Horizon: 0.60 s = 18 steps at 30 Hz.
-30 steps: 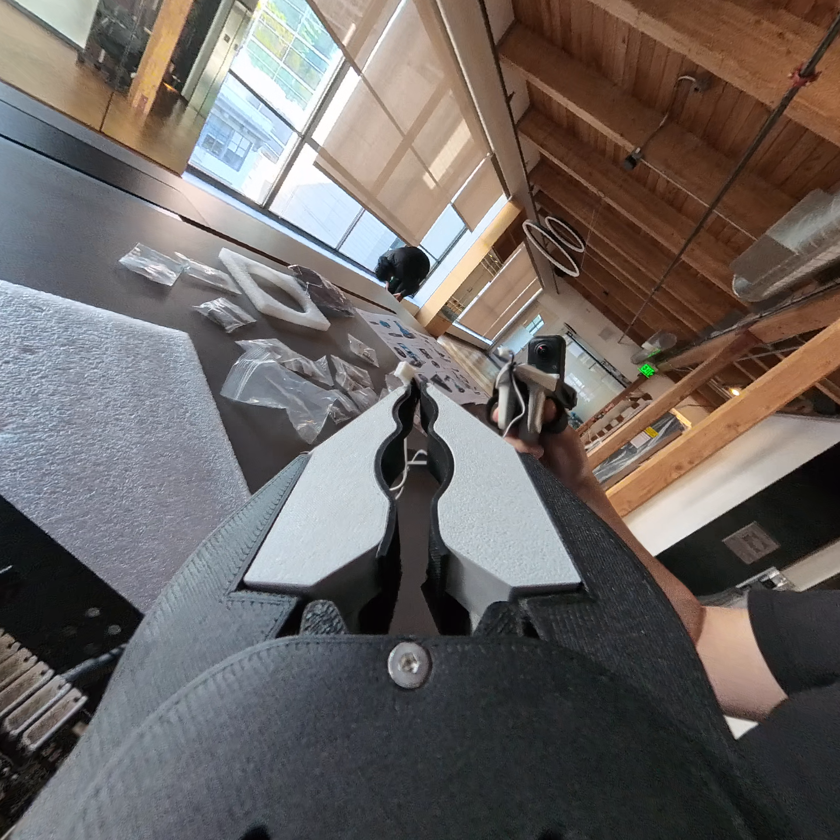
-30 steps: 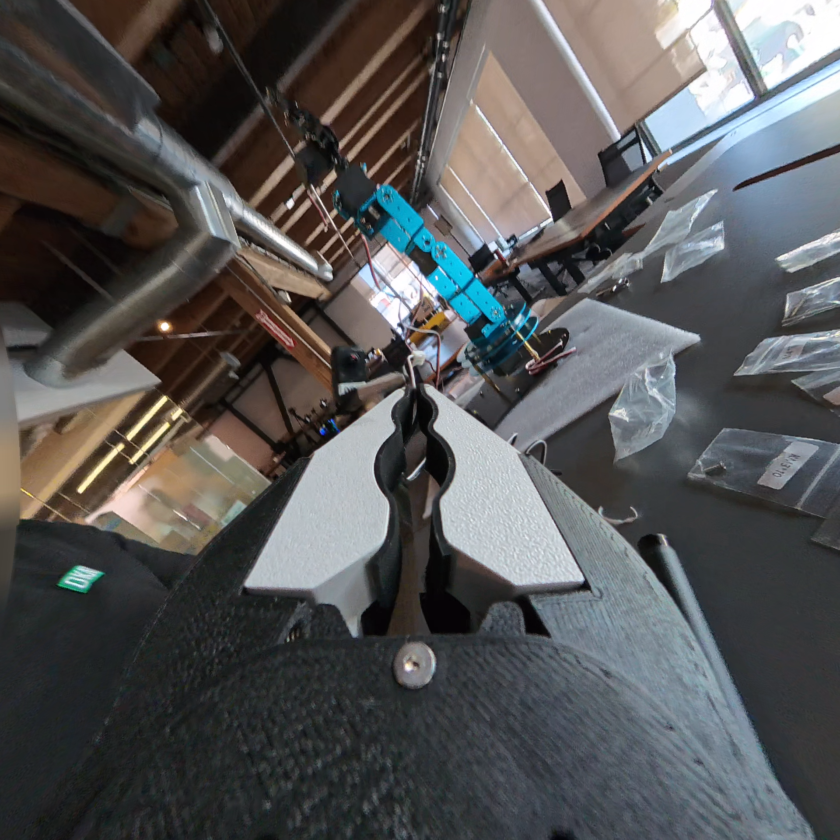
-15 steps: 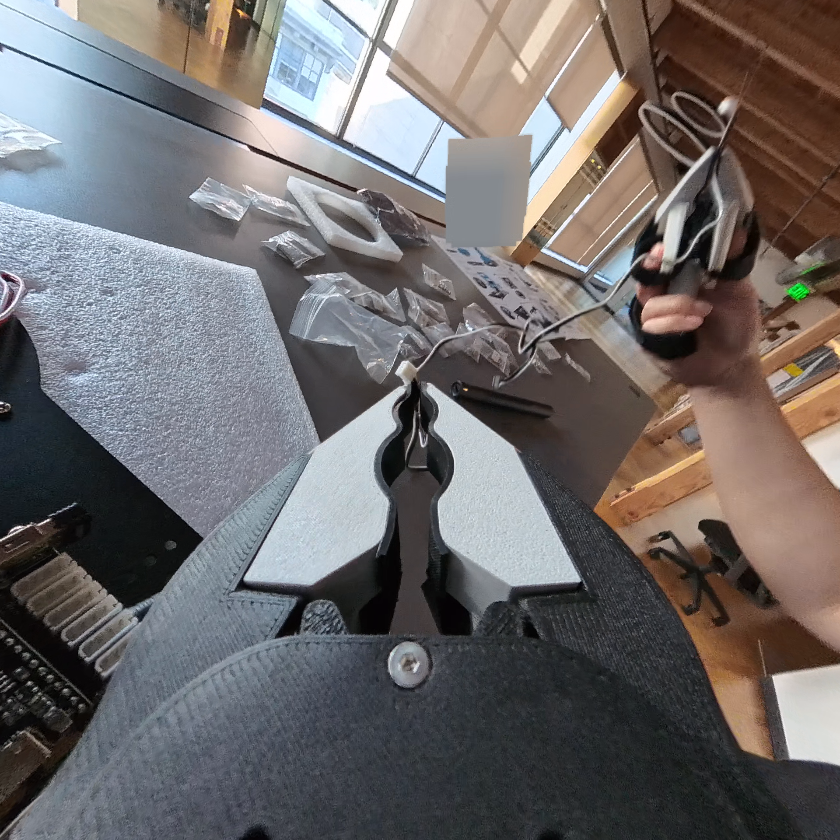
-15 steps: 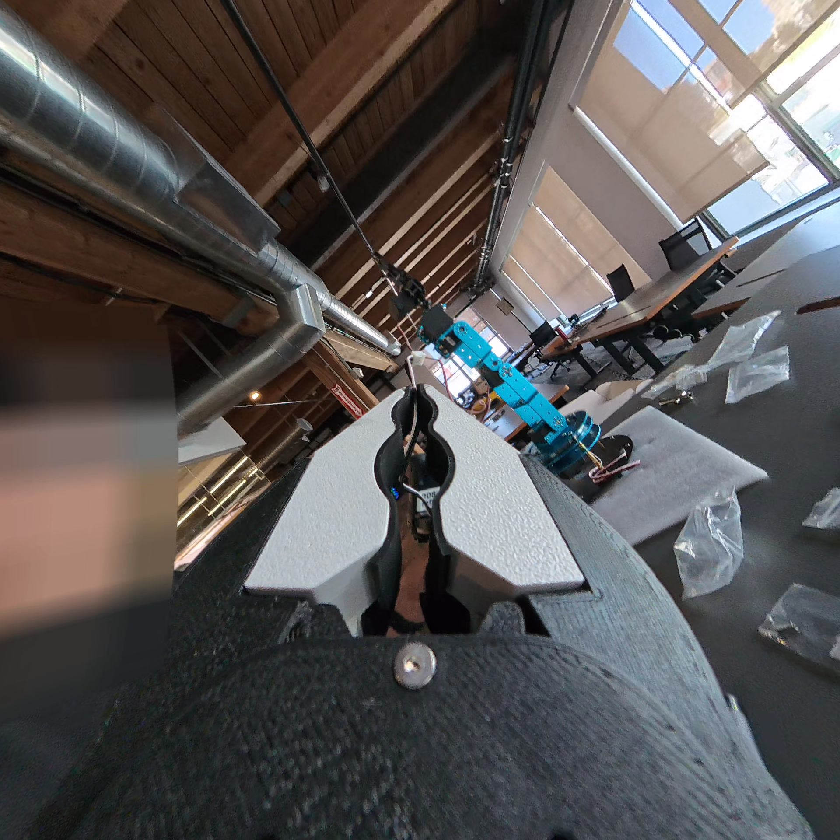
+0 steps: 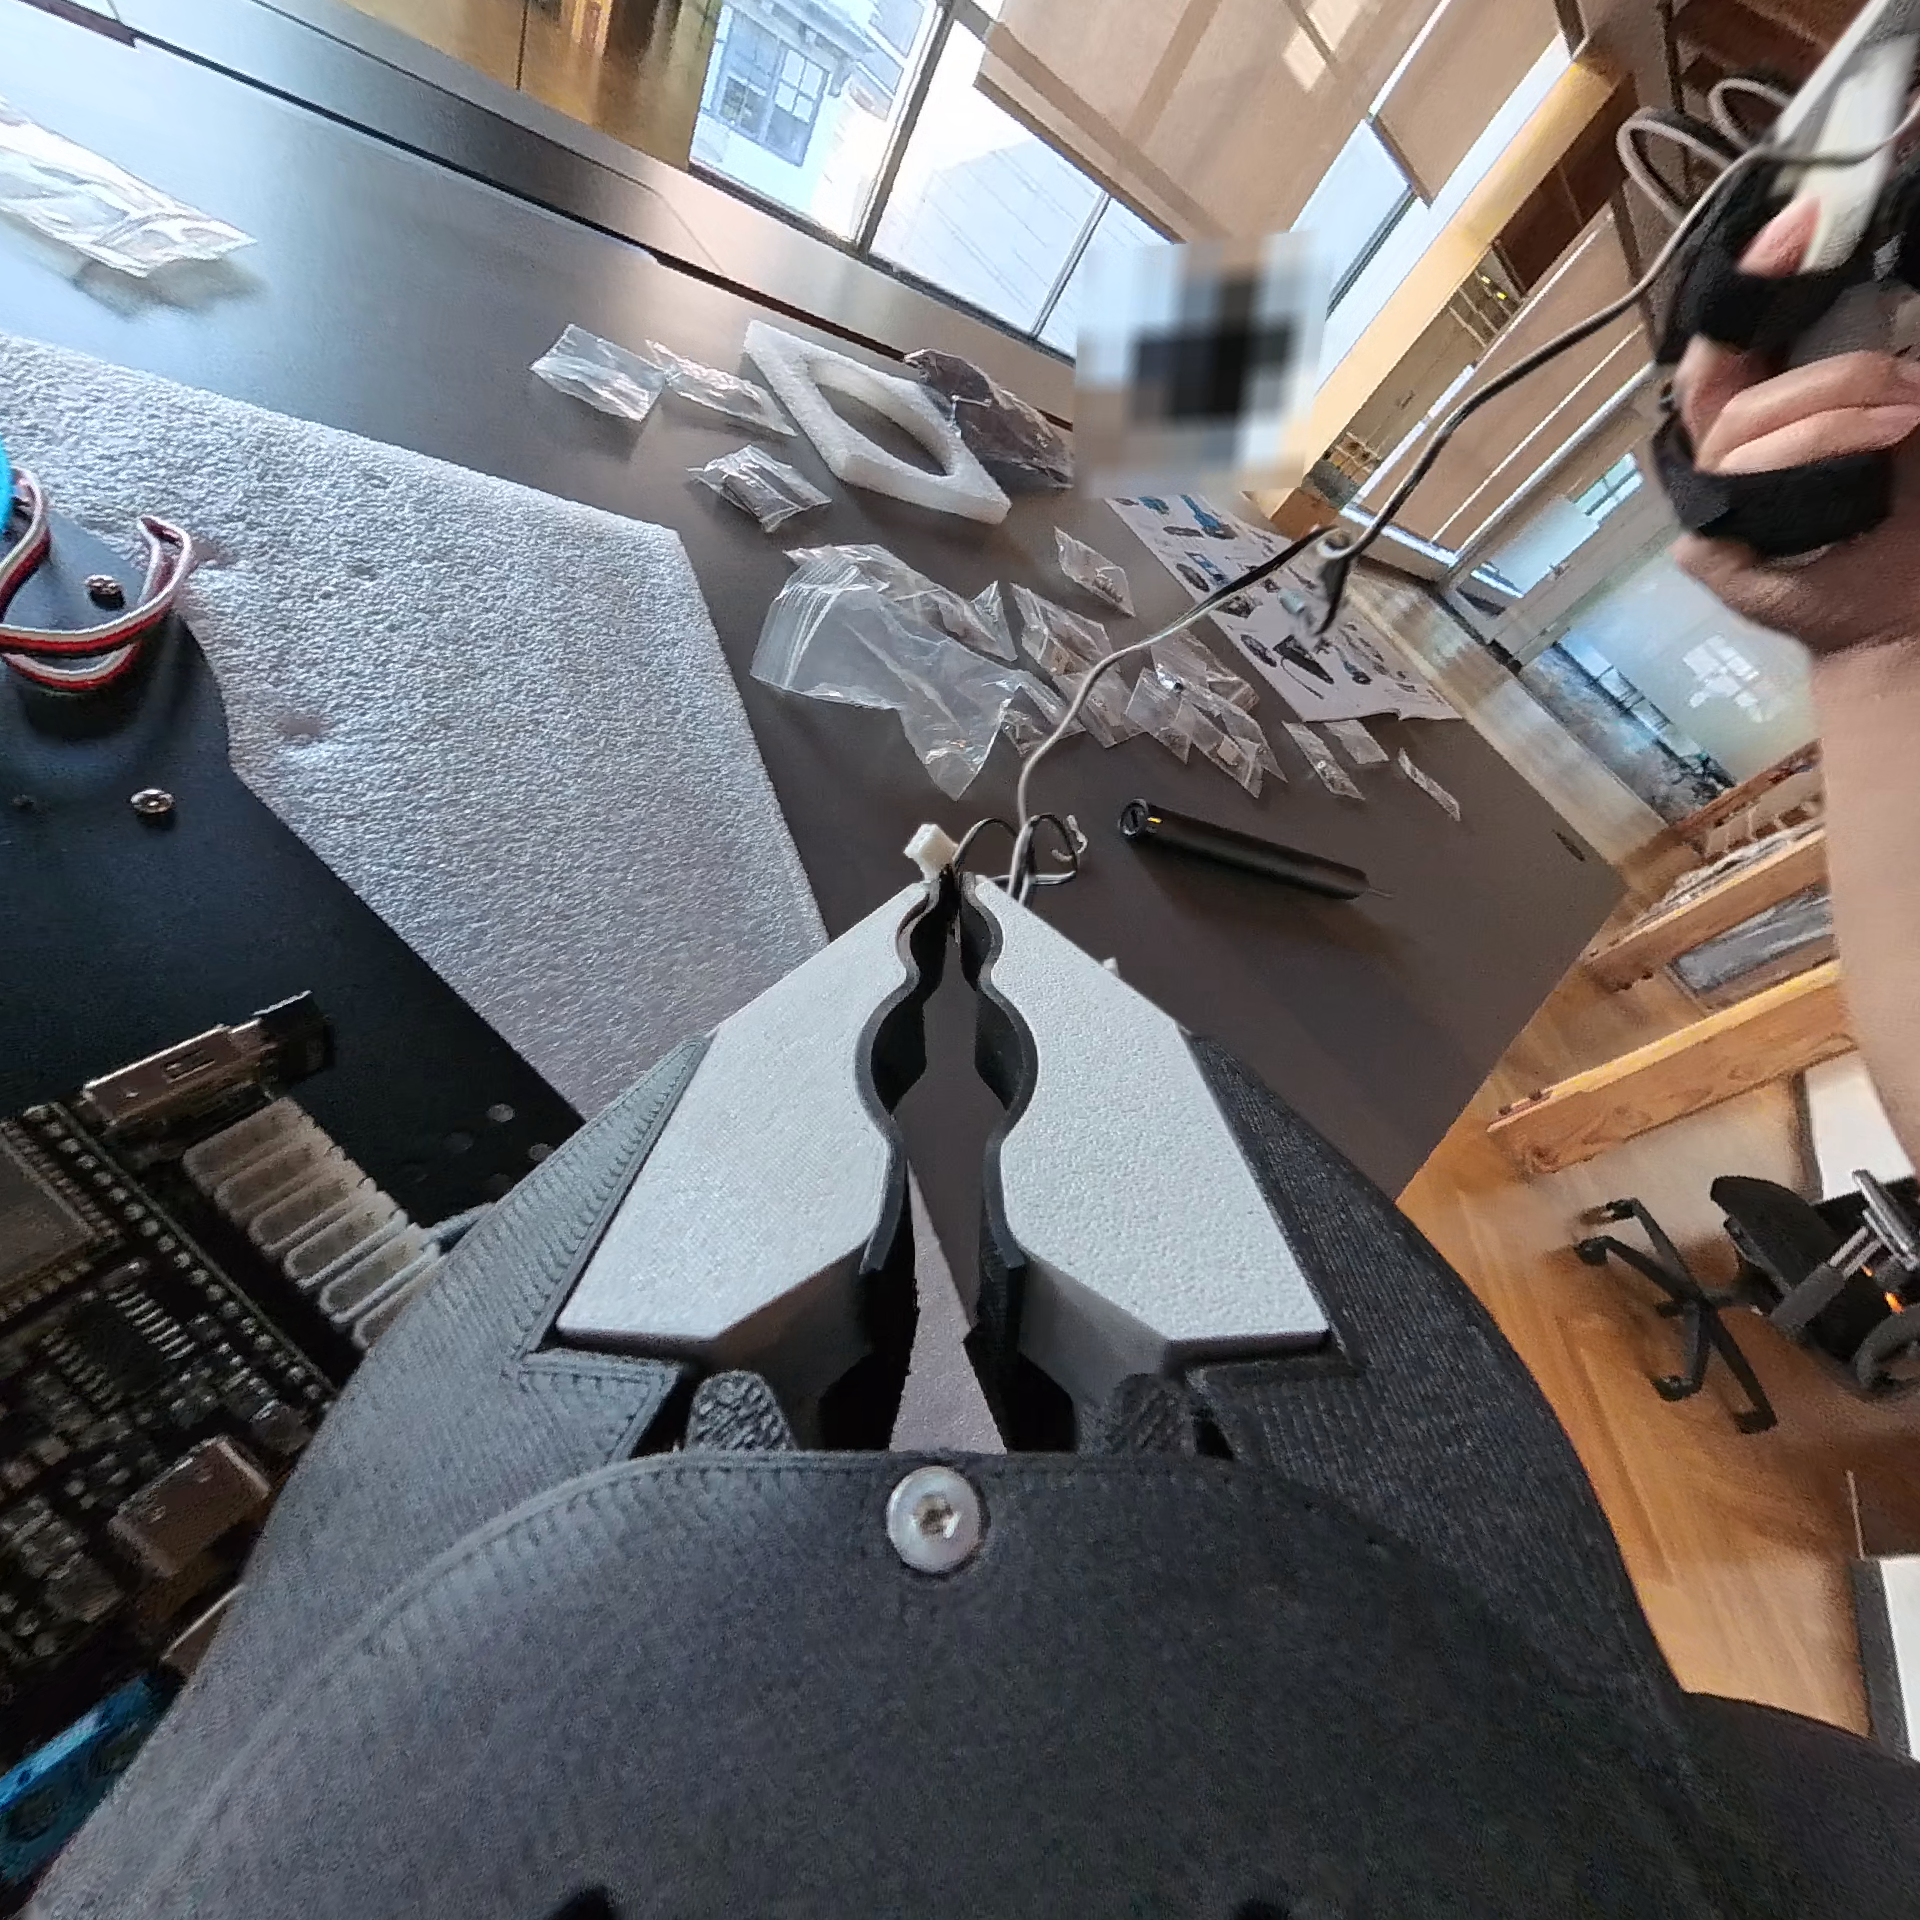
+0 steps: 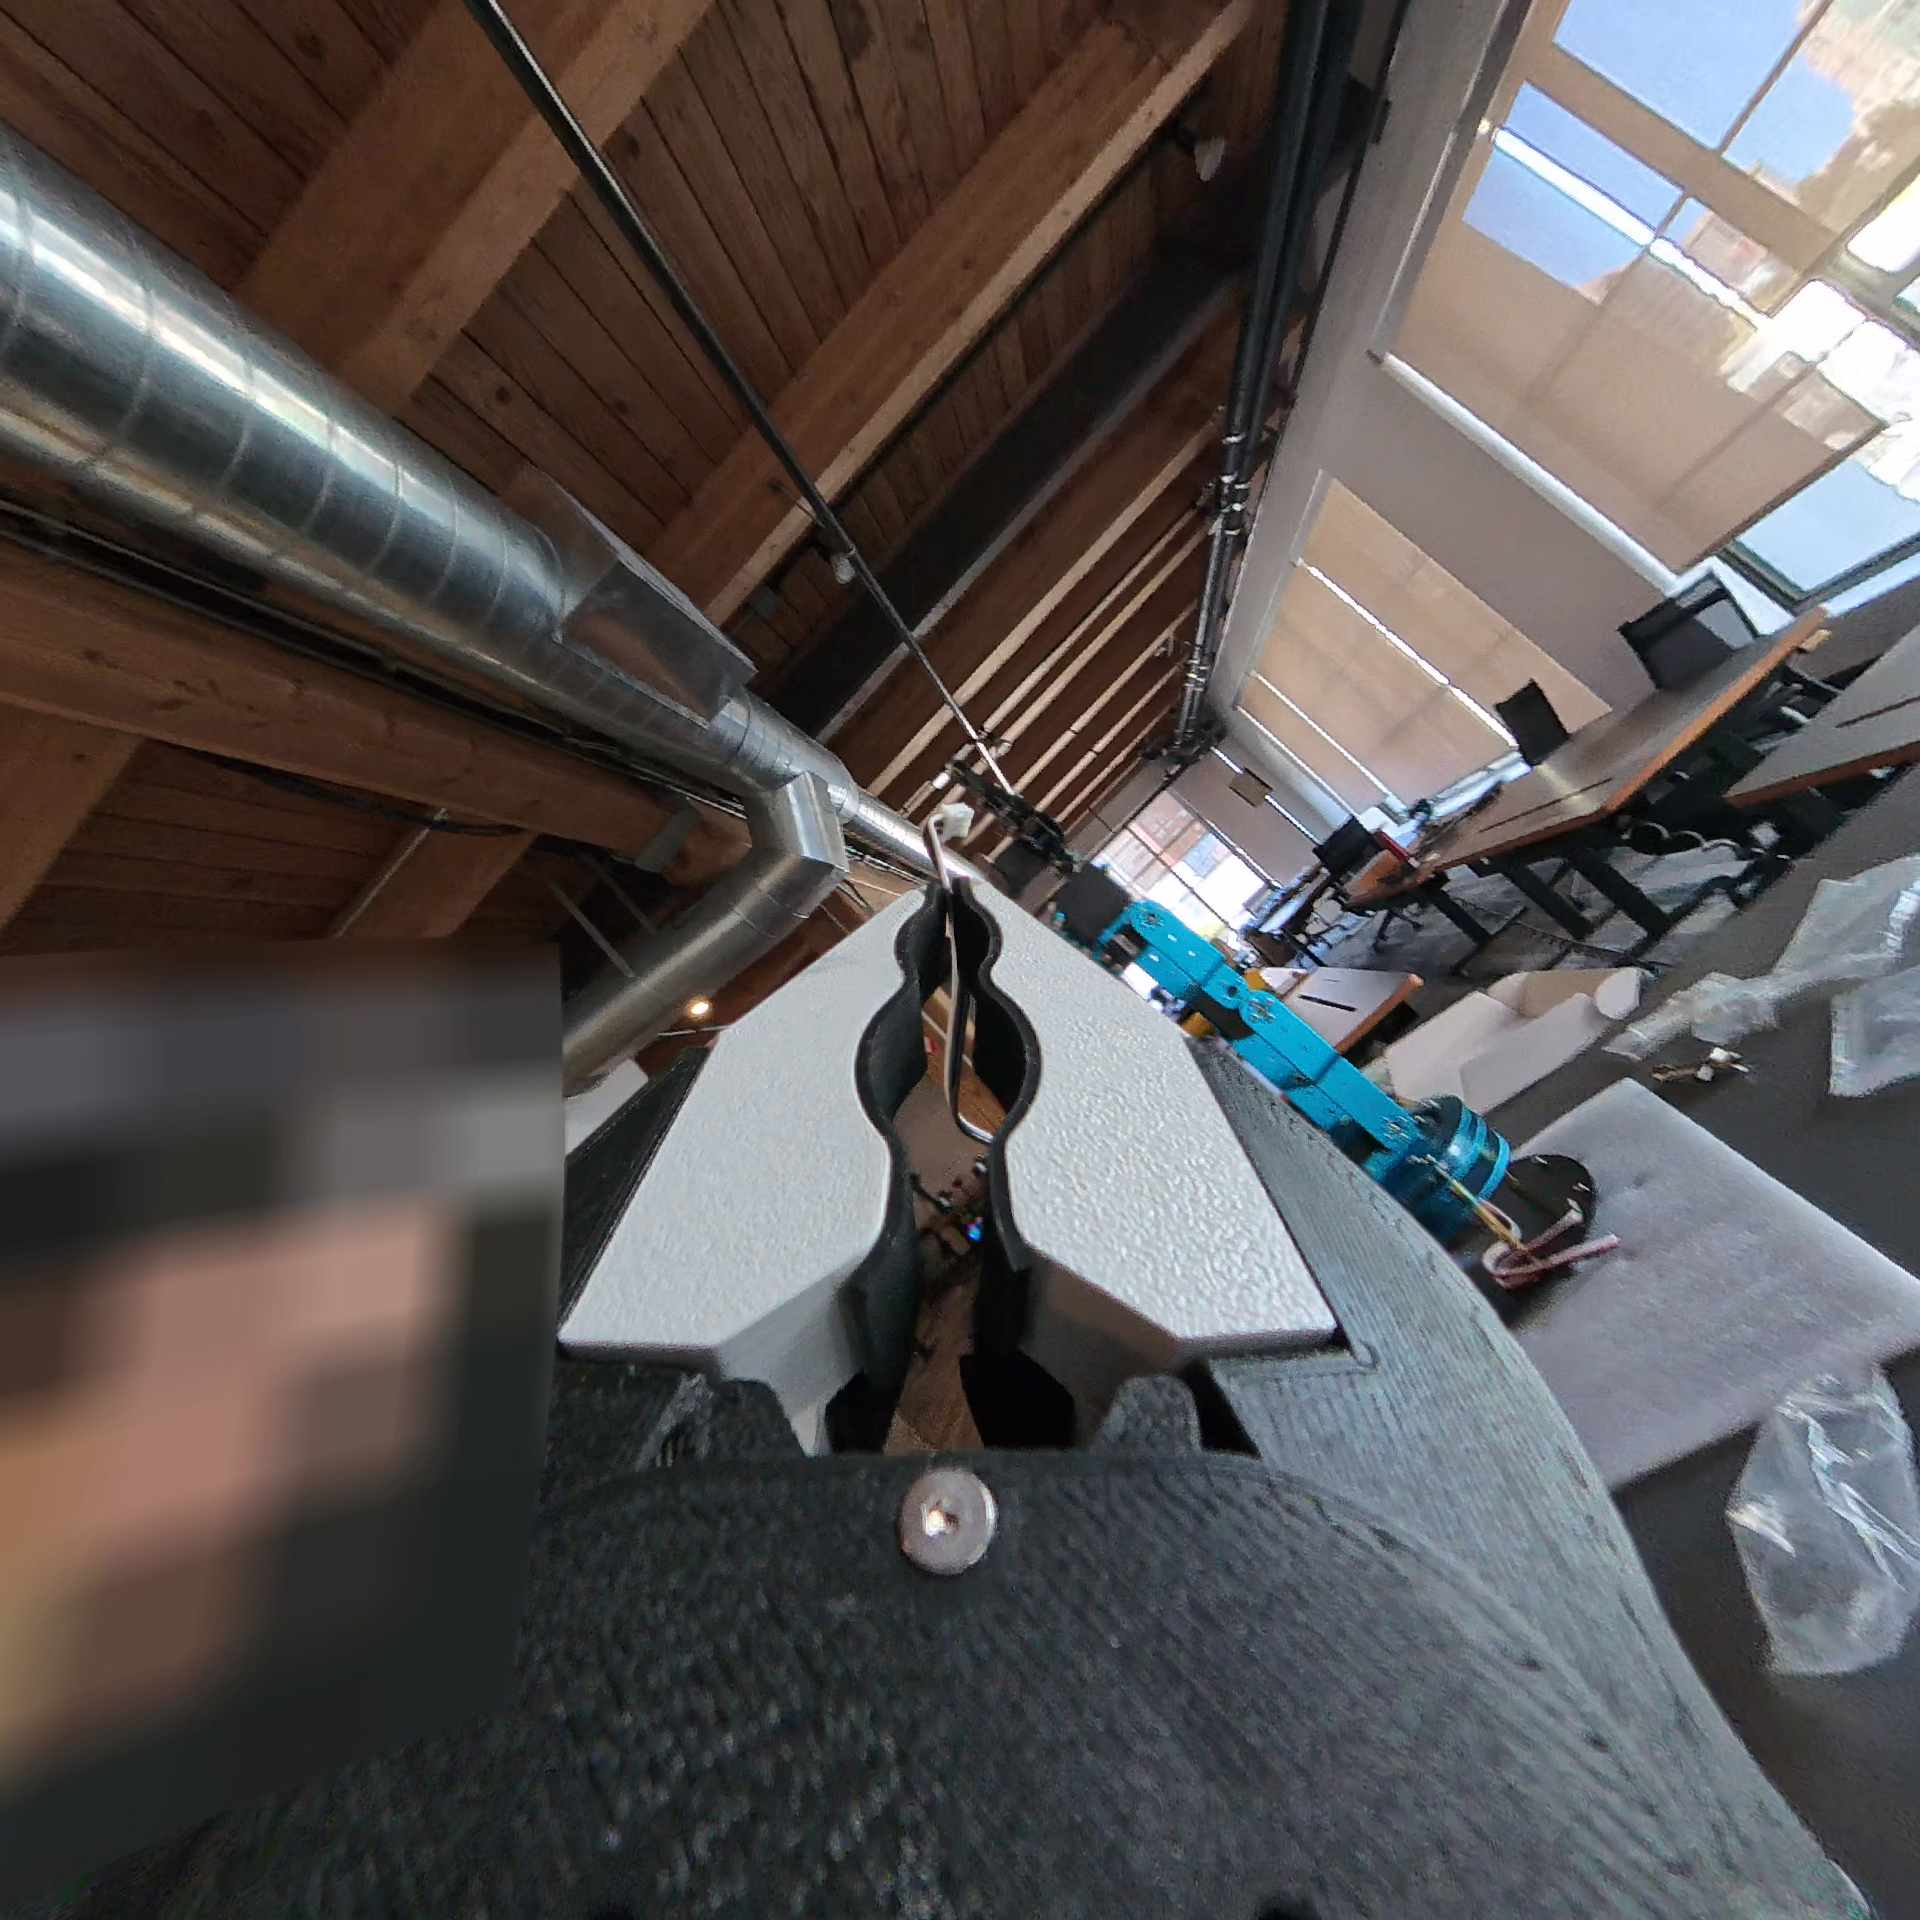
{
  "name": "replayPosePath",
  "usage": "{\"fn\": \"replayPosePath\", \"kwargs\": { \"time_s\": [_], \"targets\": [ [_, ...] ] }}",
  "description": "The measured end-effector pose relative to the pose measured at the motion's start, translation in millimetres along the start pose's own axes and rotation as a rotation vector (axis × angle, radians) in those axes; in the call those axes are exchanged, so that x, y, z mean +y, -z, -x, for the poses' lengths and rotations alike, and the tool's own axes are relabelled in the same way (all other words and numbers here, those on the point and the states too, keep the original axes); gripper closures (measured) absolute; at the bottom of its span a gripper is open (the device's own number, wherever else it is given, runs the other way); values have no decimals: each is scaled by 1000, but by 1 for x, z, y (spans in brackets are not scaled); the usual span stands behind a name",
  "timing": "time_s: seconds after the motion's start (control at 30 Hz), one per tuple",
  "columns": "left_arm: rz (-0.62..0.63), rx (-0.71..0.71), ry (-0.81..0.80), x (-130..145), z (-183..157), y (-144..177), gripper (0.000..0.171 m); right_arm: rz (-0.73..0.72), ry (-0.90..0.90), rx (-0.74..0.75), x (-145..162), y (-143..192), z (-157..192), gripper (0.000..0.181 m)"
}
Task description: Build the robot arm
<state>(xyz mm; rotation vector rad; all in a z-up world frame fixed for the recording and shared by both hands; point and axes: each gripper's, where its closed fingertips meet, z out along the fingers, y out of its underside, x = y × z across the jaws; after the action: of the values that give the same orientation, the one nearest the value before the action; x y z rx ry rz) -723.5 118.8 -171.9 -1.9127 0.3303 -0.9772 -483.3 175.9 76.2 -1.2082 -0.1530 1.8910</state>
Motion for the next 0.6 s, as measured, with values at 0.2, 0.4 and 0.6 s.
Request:
{"fn": "replayPosePath", "kwargs": {
  "time_s": [0.2,0.4,0.6],
  "targets": [
    [22,-34,-23,6,4,0,171,-36,-59,-52,-19,-14,15,181],
    [12,-42,-23,5,4,1,171,76,-86,38,1,-32,-3,181],
    [-22,45,-43,-11,-16,-2,170,285,-126,100,76,-52,-32,181]
  ]
}}
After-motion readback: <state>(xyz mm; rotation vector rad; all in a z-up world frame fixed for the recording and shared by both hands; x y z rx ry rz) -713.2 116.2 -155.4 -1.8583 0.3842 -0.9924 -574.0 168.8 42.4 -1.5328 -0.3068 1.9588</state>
